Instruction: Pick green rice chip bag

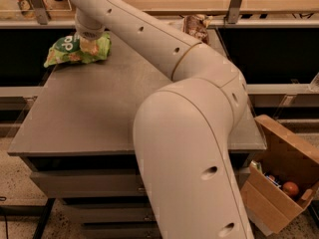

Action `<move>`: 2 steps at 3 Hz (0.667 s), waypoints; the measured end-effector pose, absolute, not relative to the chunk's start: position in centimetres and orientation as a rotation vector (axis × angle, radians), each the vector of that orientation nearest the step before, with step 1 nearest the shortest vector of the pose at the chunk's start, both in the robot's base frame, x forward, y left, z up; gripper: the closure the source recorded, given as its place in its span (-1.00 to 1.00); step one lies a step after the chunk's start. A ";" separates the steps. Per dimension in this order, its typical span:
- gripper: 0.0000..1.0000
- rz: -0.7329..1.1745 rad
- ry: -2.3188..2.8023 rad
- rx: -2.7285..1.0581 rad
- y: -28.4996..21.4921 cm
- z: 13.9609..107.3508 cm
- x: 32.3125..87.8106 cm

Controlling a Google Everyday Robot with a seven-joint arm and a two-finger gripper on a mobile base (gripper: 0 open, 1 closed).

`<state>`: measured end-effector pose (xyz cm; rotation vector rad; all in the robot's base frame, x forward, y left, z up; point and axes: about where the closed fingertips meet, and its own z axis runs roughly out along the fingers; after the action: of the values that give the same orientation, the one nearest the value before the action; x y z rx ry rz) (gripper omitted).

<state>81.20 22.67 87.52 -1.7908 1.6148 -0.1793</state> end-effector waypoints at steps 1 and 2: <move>-0.06 -0.182 1.598 -1.813 23.1 87.5 80.9; -0.28 -0.175 1.581 -1.861 23.8 86.8 80.5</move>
Offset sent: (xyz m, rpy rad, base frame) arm -0.0067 0.0080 0.0051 -0.0231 -0.0070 0.0447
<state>80.45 23.77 86.75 -1.8607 1.5814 -0.1748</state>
